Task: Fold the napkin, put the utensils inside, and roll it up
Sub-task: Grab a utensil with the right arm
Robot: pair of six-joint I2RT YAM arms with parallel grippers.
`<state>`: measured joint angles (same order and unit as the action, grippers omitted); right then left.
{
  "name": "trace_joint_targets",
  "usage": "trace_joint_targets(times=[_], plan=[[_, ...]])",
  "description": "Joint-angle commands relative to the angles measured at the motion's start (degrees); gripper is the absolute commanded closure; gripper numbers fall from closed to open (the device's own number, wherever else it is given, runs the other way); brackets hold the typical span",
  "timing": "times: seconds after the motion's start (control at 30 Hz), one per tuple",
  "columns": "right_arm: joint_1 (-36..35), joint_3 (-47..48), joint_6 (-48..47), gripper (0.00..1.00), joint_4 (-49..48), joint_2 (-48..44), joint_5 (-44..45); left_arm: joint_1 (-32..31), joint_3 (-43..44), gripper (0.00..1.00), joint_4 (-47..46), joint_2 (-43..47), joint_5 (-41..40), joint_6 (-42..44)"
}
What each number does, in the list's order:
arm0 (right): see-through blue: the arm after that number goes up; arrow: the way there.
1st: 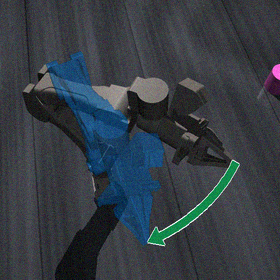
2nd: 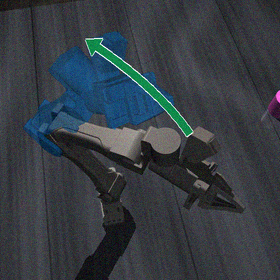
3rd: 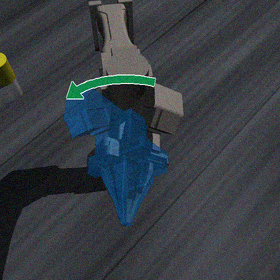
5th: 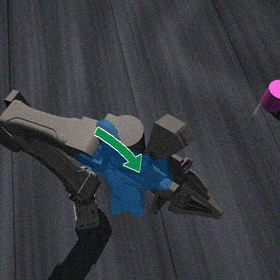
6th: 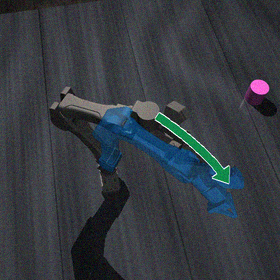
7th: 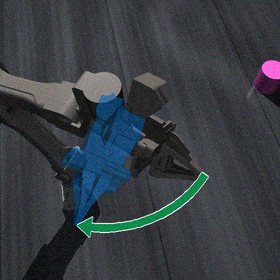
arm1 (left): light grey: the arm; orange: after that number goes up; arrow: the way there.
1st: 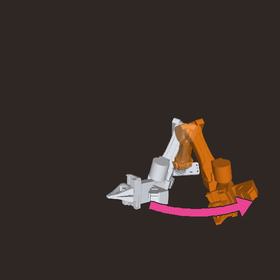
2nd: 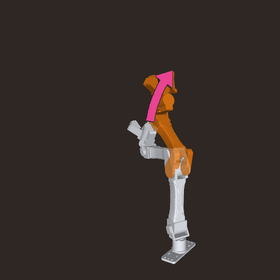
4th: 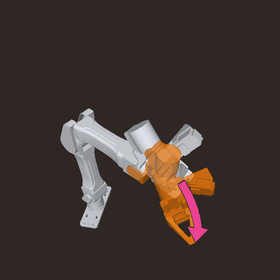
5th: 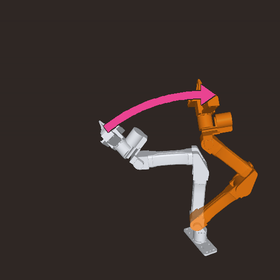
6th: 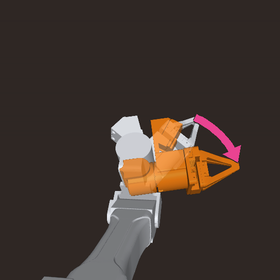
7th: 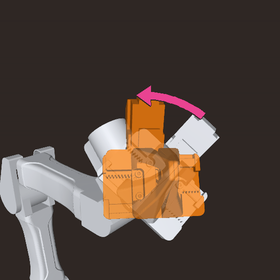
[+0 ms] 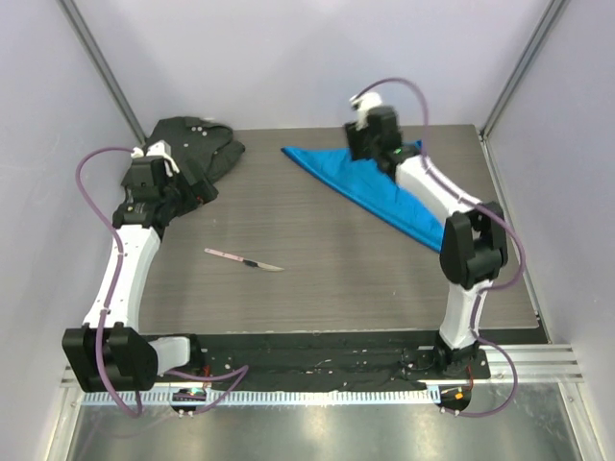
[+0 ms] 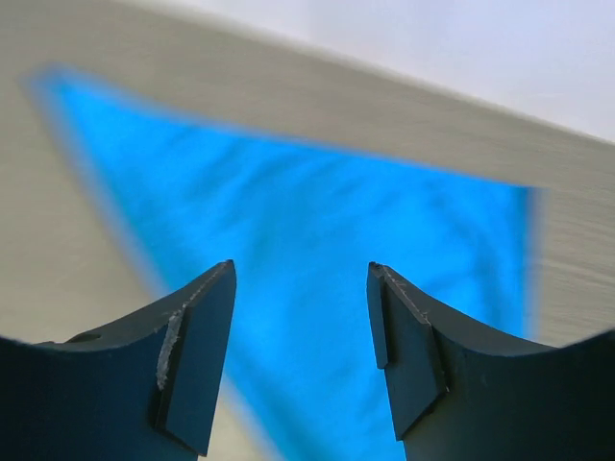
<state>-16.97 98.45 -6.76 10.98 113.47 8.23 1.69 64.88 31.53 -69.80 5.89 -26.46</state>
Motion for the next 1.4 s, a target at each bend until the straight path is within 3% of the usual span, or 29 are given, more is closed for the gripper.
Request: trace_joint_targets(times=[0.0, 0.23, 0.47, 0.8, 1.37], plan=[[-14.12, -12.31, 0.35, 0.35, -1.93, -6.06, -5.94, 0.85, -0.19, 0.0, -1.12, 0.46, -0.97, 0.71], [-29.93, -15.41, 6.42, 0.35, -4.74, -2.75, -11.39, 8.93, -0.54, 0.0, -1.73, 0.63, 0.26, -1.05], [-40.67, -4.16, -0.78, 0.35, -0.53, 7.8, -1.99, 14.56, -0.37, 0.0, -1.12, 1.6, -2.29, -0.44], [-45.52, 9.03, -7.99, 0.37, 4.57, 17.74, -1.11, 14.83, -0.37, 0.0, -1.38, 1.33, 0.17, -0.52], [-45.87, 14.13, -10.9, 0.54, 7.47, 24.78, 0.21, 14.83, -0.55, 0.0, -1.91, 2.21, 1.93, -0.88]])
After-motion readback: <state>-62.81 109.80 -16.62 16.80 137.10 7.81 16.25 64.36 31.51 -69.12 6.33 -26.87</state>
